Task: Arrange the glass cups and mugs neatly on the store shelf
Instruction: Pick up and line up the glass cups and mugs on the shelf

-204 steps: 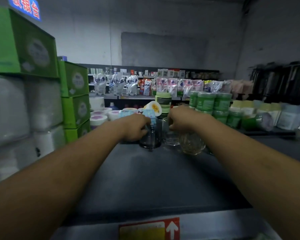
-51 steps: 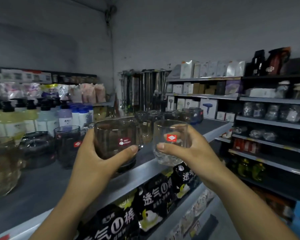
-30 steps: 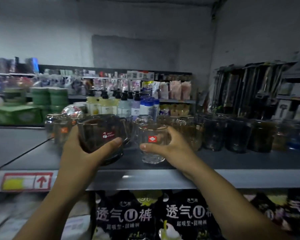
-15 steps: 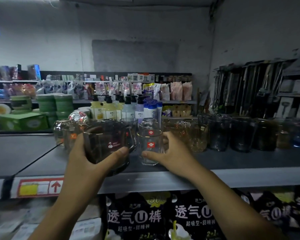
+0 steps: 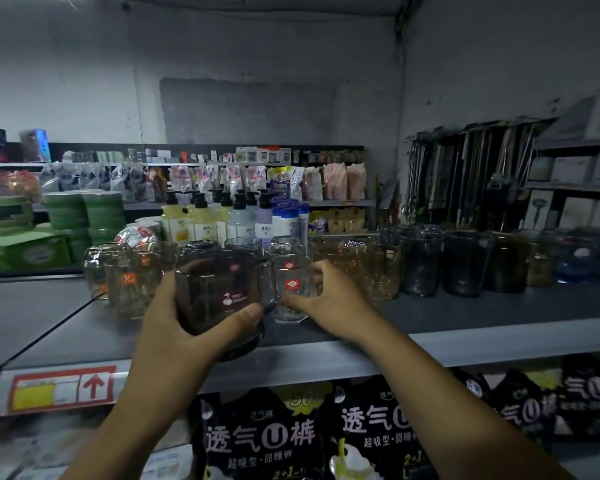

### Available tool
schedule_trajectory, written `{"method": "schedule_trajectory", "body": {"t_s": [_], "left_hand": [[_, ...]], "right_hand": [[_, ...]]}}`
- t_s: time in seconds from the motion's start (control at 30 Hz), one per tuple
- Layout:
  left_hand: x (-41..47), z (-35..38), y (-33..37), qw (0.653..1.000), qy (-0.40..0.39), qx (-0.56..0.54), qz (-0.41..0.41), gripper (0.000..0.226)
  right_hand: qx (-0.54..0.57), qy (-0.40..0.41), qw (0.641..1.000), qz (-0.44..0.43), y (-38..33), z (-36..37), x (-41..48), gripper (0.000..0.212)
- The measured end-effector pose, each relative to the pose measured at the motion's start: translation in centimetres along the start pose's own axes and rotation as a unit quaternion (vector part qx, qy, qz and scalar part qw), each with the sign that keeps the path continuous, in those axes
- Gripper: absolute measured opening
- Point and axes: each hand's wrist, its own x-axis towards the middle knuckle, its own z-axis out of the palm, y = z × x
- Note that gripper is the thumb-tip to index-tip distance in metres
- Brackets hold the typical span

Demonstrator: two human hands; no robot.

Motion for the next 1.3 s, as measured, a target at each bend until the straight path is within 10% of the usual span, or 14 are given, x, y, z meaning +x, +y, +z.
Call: {"method": "schedule_trajectory", "body": {"t_s": [0.7, 1.3], "left_hand": [[-2.8, 26.1, 2.8, 0.983, -0.165, -0.075, 0.014, 0.068], [-2.5, 46.1, 4.4, 0.992, -0.120, 0.021, 0.012, 0.060]], "right_hand": [[0.023, 0.124, 0.992, 0.023, 12.0, -24.6, -14.1, 0.033], [0.120, 0.071, 0.990, 0.009, 23.0, -37.5, -11.0, 0.027]]}}
